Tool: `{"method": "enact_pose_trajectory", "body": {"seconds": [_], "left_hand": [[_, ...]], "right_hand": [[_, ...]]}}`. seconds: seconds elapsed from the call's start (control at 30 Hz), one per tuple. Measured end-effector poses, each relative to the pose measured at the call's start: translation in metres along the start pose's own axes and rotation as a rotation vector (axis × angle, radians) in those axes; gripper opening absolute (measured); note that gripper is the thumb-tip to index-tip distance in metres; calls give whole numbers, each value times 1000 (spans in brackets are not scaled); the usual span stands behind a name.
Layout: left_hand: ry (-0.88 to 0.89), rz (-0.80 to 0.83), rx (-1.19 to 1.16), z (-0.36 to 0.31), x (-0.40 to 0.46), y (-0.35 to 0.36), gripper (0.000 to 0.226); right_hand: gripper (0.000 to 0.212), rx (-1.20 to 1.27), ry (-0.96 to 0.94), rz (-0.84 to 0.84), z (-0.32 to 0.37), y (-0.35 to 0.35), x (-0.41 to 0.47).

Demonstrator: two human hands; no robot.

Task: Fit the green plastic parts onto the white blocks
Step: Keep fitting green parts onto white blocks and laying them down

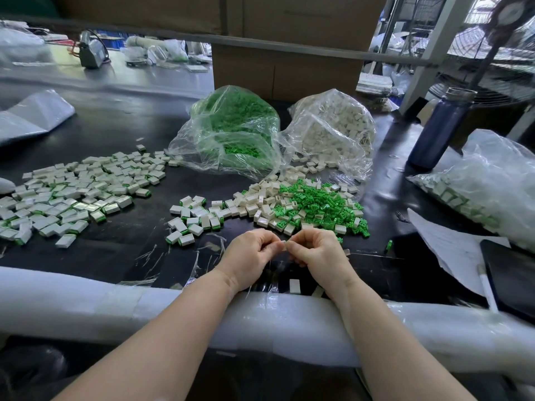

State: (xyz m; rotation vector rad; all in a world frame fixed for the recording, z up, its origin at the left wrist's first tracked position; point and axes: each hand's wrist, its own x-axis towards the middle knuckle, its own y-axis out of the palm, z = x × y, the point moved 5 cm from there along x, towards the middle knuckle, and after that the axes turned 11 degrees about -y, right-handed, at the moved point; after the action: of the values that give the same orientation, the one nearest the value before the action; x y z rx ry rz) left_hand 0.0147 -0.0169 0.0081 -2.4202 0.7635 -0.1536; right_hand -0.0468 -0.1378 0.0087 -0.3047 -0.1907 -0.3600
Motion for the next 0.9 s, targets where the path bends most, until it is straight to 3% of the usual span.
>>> {"method": "enact_pose_trajectory", "body": {"seconds": [0.2, 0.6, 0.77, 0.9], "left_hand": [[15, -35, -193, -4, 0, -2, 12], [-12, -63, -222, -5, -1, -4, 20], [4, -41, -274, -10, -2, -5, 16], [28, 23, -259, -13, -4, -3, 15]], "right_hand": [[11, 135, -42, -68, 5, -2, -1], [15, 211, -105, -20, 9, -1, -2], [11, 89, -65, -3, 2, 3, 2], [23, 43, -68, 107, 3, 9, 2]]}}
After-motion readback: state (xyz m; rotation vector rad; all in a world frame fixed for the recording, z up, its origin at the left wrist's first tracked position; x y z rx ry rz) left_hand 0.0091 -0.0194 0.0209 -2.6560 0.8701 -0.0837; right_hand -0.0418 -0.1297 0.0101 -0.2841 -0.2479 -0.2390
